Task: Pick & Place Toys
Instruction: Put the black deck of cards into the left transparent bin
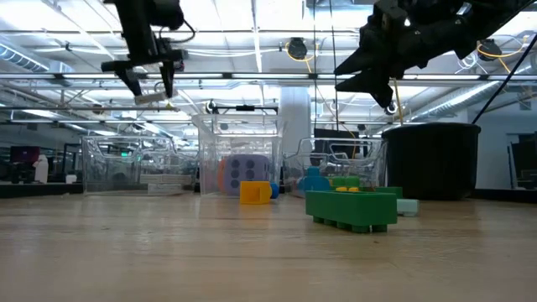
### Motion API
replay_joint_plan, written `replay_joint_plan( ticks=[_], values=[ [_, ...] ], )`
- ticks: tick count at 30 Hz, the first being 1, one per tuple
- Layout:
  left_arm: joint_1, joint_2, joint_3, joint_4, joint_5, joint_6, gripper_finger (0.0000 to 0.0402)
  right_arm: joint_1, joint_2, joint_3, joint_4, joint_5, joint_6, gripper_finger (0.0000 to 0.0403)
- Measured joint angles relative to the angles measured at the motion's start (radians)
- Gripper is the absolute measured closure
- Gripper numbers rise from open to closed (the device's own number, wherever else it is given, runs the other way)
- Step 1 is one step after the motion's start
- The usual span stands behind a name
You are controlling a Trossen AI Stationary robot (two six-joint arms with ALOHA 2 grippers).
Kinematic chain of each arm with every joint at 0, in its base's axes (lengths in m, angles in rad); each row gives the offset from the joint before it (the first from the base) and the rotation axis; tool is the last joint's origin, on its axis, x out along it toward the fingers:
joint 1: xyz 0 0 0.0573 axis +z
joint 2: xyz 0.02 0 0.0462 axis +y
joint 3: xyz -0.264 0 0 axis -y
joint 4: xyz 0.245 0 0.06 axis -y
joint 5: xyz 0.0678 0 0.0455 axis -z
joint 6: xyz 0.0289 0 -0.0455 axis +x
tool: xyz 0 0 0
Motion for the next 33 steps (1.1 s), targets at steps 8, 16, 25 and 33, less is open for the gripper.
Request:
replay_joint_plan(
  ticks=[8, 16, 25, 33],
  values=[
    [0.048, 0.134, 0.0, 0.06, 0.05, 0.107, 0.0091, 0.0, 0.0, 0.0, 0.0, 0.011, 0.045, 0.0248],
    [0.054, 0.246, 0.0, 0.053, 0.065, 0.168, 0.0099, 0.0, 0.0, 0.0, -0.001, 0.01, 0.065, 0.0248],
    [0.053, 0.341, 0.0, 0.053, 0.076, 0.188, 0.0093, 0.0, 0.0, 0.0, -0.002, 0.011, 0.065, 0.0248],
    [0.054, 0.395, 0.0, 0.054, 0.087, 0.201, 0.0082, 0.0, 0.0, 0.0, -0.013, 0.01, 0.065, 0.0248]
  ],
)
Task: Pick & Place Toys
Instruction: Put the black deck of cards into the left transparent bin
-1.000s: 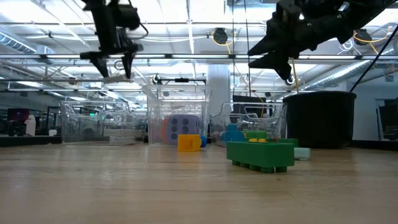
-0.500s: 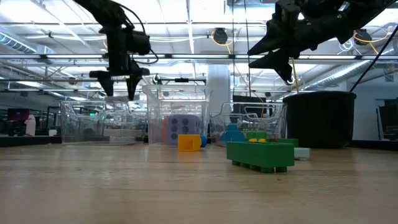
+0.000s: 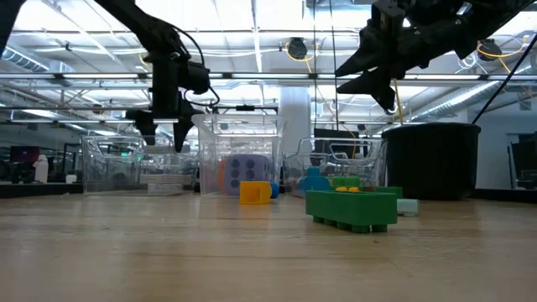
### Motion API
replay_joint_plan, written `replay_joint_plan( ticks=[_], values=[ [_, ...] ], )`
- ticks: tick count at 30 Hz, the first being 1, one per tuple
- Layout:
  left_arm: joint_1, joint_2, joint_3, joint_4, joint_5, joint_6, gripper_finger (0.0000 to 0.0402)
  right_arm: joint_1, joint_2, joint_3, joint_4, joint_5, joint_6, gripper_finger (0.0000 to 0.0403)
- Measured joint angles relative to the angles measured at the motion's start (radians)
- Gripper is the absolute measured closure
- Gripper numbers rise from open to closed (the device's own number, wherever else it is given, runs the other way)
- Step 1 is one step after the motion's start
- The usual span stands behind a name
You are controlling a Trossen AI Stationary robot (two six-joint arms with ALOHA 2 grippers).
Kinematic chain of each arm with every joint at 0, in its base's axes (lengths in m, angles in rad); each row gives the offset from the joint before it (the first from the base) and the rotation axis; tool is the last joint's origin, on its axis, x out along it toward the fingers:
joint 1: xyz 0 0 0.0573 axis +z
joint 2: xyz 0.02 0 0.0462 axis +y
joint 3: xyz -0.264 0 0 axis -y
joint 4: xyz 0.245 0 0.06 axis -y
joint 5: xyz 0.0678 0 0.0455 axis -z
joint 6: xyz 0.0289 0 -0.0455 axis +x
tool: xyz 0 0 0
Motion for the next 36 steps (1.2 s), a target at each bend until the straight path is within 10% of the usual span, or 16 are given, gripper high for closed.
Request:
replay_joint_plan(
  ticks=[36],
  values=[
    [0.028, 0.059, -0.002, -0.002, 0.047, 0.019, 0.0062, 0.0, 0.0, -0.066, 0.031, -0.004, 0.104, 0.0248]
  ],
)
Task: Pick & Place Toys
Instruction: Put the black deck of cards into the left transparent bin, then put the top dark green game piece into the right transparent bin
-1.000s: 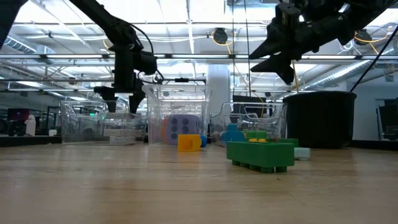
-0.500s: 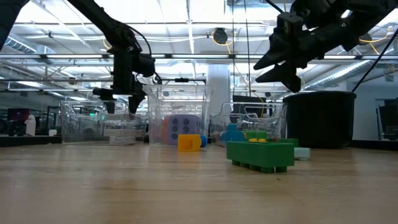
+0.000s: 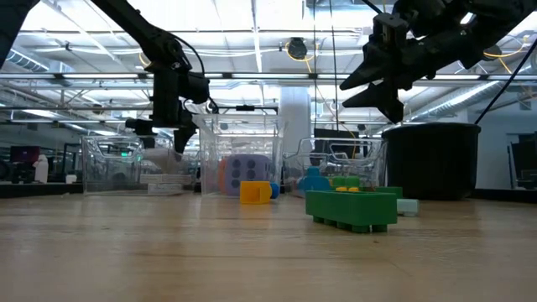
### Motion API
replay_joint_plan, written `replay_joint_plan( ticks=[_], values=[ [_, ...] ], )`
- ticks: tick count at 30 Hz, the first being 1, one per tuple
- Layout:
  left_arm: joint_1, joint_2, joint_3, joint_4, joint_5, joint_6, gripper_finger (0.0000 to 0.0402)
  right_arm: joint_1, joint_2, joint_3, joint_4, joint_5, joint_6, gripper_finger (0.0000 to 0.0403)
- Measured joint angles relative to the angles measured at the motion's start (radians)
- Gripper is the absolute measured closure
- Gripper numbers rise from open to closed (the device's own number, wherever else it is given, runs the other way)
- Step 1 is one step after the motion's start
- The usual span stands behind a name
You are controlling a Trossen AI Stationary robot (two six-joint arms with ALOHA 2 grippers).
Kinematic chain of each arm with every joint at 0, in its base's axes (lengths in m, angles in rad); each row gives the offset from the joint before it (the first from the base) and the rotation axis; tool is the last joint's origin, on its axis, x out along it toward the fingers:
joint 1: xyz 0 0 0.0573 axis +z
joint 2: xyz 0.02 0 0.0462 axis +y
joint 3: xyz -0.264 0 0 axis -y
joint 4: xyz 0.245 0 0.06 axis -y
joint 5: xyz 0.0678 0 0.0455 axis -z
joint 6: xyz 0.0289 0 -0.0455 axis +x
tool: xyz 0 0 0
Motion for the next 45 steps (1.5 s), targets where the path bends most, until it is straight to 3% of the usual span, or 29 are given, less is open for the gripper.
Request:
replay_joint_plan(
  ticks=[7, 16, 25, 33, 37, 41, 45],
  values=[
    [0.0, 0.0, 0.0, -0.001, 0.003, -0.003, 0.0099, 0.0, 0.0, 0.0, 0.0, 0.0, 0.0, 0.0248],
    [0.0, 0.0, 0.0, -0.008, 0.03, -0.019, 0.0009, 0.0, 0.0, 0.0, 0.0, -0.001, 0.0, 0.0248],
    [-0.003, -0.046, -0.001, -0.008, 0.077, -0.016, 0.0035, 0.0, 0.0, 0.0, 0.003, -0.001, 0.0, 0.0248],
    [0.005, -0.287, -0.001, 0.038, 0.083, -0.013, 0.0054, 0.0, 0.0, 0.0, 0.005, 0.001, 0.0, 0.0248],
    [-0.01, -0.462, -0.001, 0.159, 0.088, -0.021, 0.0055, 0.0, 0.0, 0.0, 0.005, 0.002, 0.002, 0.0248],
    [-0.077, -0.627, -0.026, 0.375, 0.089, -0.037, 0.0055, 0.0, 0.0, 0.0, 0.005, 0.002, 0.046, 0.0248],
    [-0.231, -0.777, -0.165, 0.748, 0.095, -0.082, 0.0055, 0.005, 0.0, 0.0, 0.004, 0.002, 0.057, 0.0248]
  ],
)
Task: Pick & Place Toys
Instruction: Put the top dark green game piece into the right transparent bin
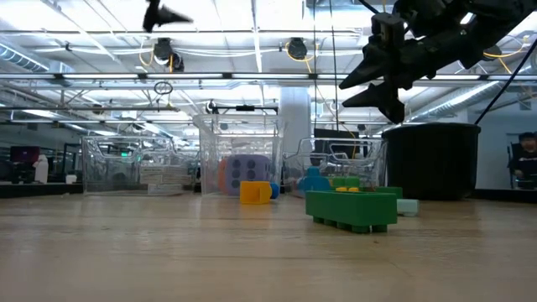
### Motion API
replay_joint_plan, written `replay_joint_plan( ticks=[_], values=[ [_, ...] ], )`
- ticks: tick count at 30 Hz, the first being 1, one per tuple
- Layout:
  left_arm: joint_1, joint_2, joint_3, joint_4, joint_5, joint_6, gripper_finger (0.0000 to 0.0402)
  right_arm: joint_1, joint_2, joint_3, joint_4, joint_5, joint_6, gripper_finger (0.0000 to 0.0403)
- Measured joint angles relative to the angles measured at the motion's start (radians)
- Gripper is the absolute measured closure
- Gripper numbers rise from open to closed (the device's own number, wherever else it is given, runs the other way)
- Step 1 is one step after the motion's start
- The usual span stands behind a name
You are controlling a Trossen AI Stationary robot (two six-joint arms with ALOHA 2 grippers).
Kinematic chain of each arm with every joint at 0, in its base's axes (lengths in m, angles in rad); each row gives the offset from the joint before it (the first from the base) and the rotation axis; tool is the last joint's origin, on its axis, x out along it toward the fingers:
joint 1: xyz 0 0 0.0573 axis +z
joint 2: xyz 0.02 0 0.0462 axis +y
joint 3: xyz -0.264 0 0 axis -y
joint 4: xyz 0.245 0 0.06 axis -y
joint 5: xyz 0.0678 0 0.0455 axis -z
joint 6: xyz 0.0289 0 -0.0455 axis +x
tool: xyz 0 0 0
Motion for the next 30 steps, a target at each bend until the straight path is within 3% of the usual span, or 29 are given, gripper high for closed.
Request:
replay_joint_plan(
  ticks=[5, 10, 14, 18, 25, 30],
  values=[
    [-0.286, -0.076, -0.302, 0.545, -0.076, -0.091, 0.0055, 0.034, 0.0, 0.0, 0.0, -0.002, 0.002, 0.0248],
    [-0.575, -0.043, -0.49, 0.885, -0.372, -0.105, 0.0055, 0.1, 0.0, 0.0, 0.0, -0.002, 0.089, 0.0248],
    [-0.769, 0.053, -0.488, 0.887, -0.641, -0.089, 0.0055, 0.176, 0.0, 0.0, 0.01, -0.005, 0.151, 0.0248],
    [-0.893, 0.161, -0.413, 0.903, -0.783, -0.088, 0.0055, 0.287, -0.001, 0.0, 0.087, 0.0, 0.149, 0.0248],
    [-1.023, 0.342, -0.258, 0.863, -0.904, -0.096, 0.0055, 0.533, -0.001, 0.0, 0.115, 0.128, 0.101, 0.0248],
    [-1.058, 0.402, -0.148, 0.654, -0.923, -0.117, 0.0055, 0.711, -0.001, 0.0, 0.077, 0.286, 0.117, 0.0248]
  ],
)
